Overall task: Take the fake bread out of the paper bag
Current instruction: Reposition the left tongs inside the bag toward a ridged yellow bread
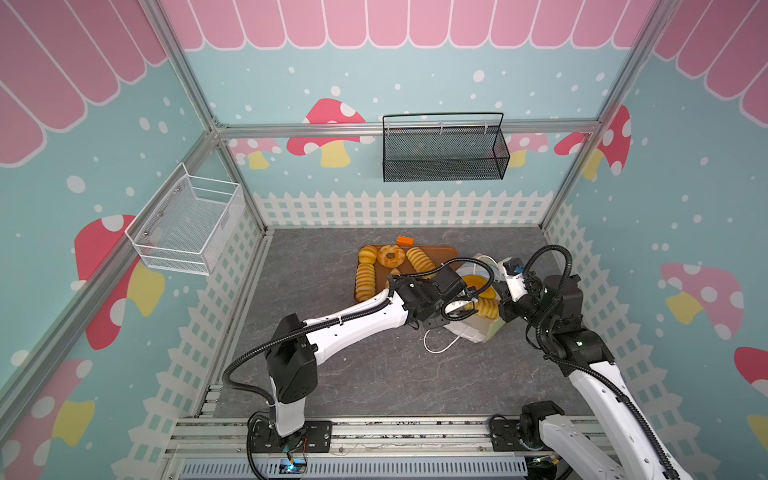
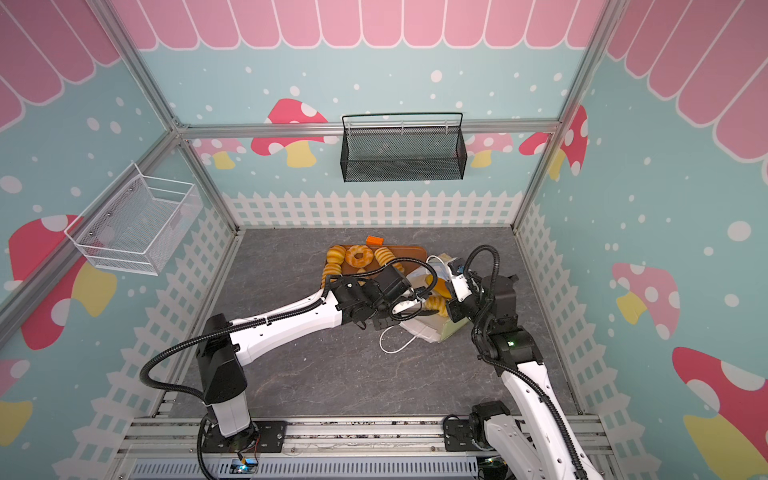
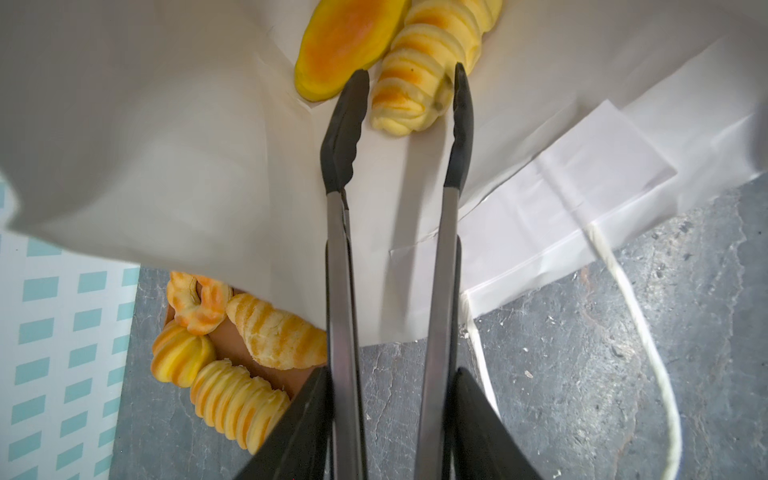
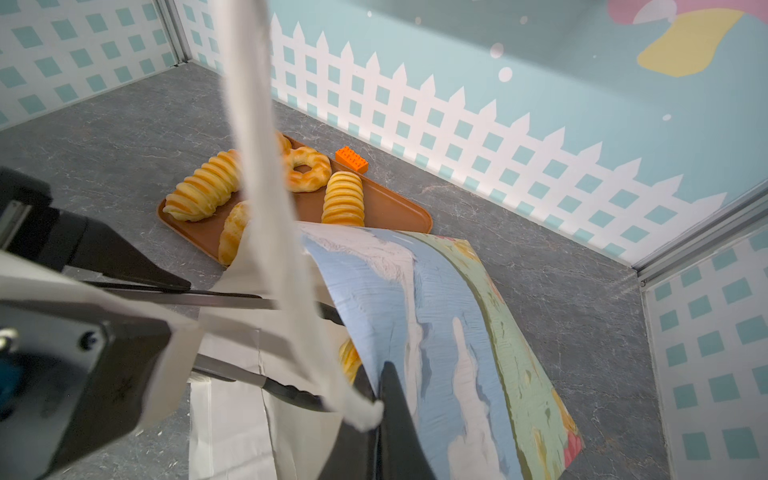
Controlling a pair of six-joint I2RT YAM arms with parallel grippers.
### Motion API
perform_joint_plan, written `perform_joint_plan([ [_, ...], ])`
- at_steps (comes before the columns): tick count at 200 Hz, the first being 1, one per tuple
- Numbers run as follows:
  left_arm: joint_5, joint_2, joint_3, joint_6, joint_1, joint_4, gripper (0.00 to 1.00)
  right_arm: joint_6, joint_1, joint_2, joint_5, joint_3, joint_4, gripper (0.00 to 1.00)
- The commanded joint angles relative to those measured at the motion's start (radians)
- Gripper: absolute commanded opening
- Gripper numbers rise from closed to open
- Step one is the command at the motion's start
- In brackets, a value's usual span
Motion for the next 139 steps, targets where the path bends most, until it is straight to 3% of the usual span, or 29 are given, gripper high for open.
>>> perform_joint_plan([
  [1,0.034,-0.036,0.022,-0.007,0.004,0.033,0.45,-0.022,0.005,-0.016,-0.018,0.003,0.017,0.00],
  [139,0.164,0.121,0.125,0.009,0.057,-0.008,0.50,-0.034,0.005,0.000,-0.044,0.022,0.015,0.00],
])
